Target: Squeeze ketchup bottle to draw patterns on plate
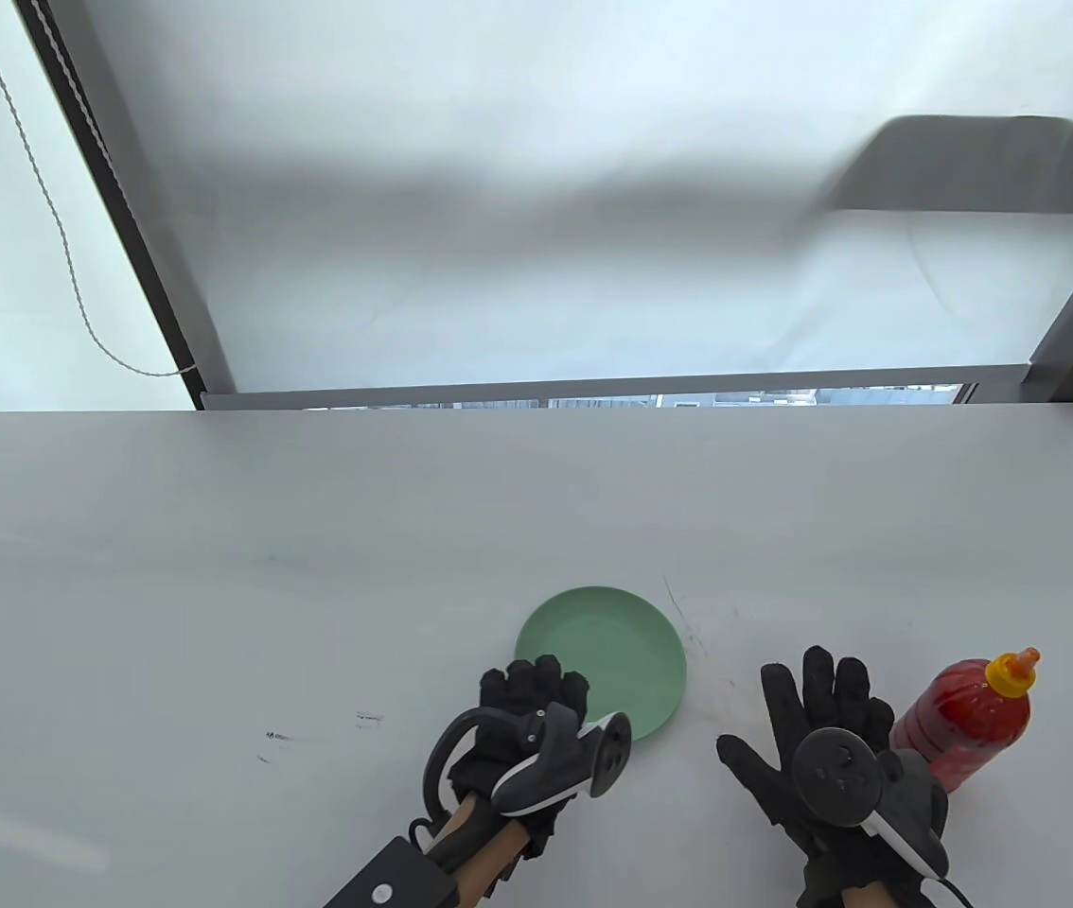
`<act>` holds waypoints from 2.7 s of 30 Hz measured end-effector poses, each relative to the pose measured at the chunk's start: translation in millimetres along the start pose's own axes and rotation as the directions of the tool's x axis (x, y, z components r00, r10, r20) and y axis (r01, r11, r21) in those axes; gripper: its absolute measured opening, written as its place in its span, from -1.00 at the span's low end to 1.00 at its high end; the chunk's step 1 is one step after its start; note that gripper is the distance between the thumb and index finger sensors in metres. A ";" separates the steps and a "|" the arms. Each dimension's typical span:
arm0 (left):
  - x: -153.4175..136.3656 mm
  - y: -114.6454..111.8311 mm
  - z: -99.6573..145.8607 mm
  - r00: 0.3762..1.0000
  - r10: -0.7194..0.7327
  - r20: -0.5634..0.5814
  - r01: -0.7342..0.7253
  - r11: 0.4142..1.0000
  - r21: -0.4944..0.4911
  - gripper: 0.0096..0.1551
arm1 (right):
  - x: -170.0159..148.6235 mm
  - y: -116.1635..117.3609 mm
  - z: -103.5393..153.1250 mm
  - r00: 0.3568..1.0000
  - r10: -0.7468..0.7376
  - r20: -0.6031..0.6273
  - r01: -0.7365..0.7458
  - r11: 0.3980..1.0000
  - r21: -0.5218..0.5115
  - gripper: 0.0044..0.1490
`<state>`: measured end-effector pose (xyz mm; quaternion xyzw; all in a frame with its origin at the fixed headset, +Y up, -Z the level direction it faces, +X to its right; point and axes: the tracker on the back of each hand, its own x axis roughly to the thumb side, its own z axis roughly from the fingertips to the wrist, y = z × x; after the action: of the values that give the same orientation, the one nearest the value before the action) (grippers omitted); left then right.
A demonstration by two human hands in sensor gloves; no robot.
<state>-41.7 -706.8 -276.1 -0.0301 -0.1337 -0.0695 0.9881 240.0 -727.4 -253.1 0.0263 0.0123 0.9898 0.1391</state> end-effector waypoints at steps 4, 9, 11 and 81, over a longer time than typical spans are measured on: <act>-38.9 3.3 25.8 0.991 0.035 -0.133 -0.028 0.998 0.051 -0.24 | 0.4 -0.2 0.9 1.000 0.013 -0.002 -0.013 1.000 0.004 0.18; -77.3 -1.3 43.6 0.976 0.007 -0.216 0.002 0.999 0.039 -0.17 | -1.2 -0.8 1.1 1.000 0.017 -0.016 -0.017 1.000 0.000 0.18; -91.1 -4.3 46.1 0.968 -0.017 -0.249 0.021 1.000 0.013 -0.14 | -0.5 -0.5 1.2 1.000 0.023 -0.015 -0.023 1.000 -0.001 0.18; -130.7 -43.2 38.8 0.977 0.096 -0.189 -0.117 0.988 -0.102 -0.08 | -177.9 -6.0 -14.0 0.695 -0.654 -0.300 0.566 0.754 -0.332 0.33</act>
<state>-182.8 -729.5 -272.1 -0.0866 -0.0362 -0.0262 0.9952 411.7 -771.0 -275.9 -0.1963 -0.0579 0.8652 0.4577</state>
